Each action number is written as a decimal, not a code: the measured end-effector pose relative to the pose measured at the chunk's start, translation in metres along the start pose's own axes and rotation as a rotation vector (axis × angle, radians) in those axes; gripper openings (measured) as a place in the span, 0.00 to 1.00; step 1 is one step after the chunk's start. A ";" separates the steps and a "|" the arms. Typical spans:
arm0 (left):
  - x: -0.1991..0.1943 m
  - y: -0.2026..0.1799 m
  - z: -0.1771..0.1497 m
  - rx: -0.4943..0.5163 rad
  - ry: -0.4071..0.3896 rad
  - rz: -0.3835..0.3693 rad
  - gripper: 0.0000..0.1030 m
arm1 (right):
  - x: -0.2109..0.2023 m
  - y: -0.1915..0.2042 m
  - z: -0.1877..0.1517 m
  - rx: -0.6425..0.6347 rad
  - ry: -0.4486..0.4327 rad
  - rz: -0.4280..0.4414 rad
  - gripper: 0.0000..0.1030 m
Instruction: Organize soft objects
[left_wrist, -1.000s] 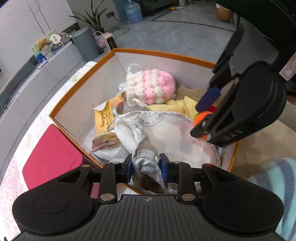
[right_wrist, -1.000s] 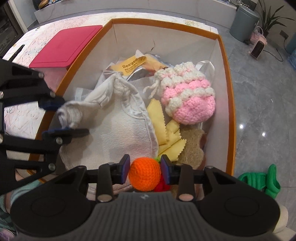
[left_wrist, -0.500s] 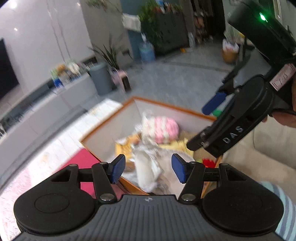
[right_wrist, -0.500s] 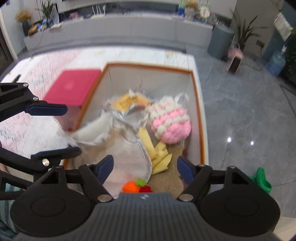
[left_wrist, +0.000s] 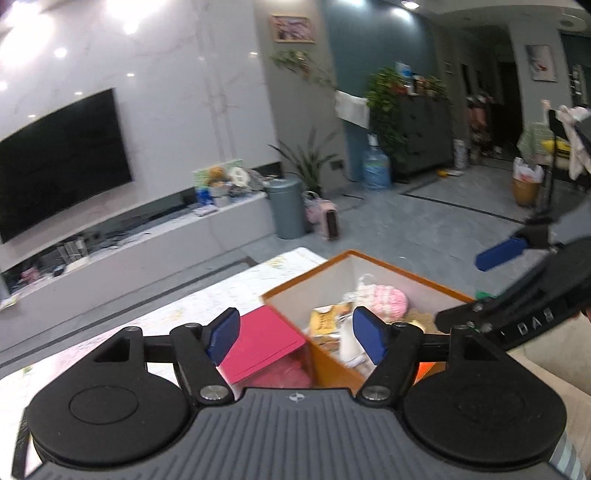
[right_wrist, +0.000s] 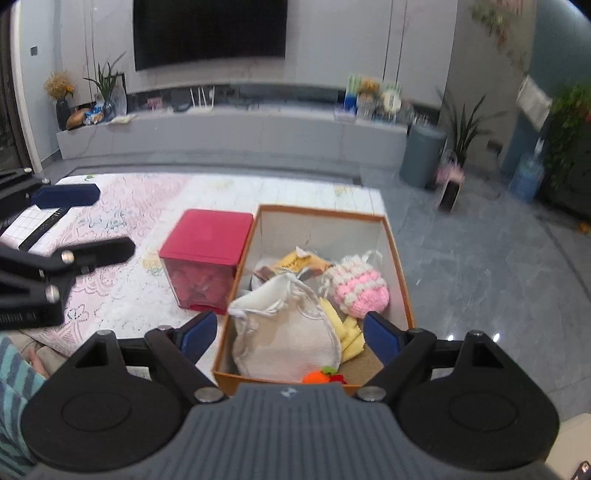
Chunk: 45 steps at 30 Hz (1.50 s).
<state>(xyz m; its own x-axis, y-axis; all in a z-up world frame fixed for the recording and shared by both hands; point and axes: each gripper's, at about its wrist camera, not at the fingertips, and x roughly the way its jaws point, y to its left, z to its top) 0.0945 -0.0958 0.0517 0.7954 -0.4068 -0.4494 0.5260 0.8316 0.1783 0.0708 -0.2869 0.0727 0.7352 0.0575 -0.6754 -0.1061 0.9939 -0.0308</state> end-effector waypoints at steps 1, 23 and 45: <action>-0.006 0.001 -0.003 -0.003 -0.008 0.013 0.84 | -0.006 0.007 -0.006 0.000 -0.022 -0.010 0.83; -0.024 0.028 -0.097 -0.205 0.087 0.202 0.86 | -0.009 0.105 -0.083 0.169 -0.183 -0.136 0.85; -0.024 0.027 -0.112 -0.243 0.121 0.169 0.86 | 0.015 0.118 -0.094 0.157 -0.128 -0.139 0.88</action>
<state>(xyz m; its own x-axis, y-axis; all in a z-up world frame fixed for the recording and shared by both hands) 0.0555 -0.0210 -0.0306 0.8160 -0.2198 -0.5346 0.2910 0.9554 0.0514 0.0062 -0.1773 -0.0100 0.8155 -0.0789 -0.5733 0.0997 0.9950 0.0049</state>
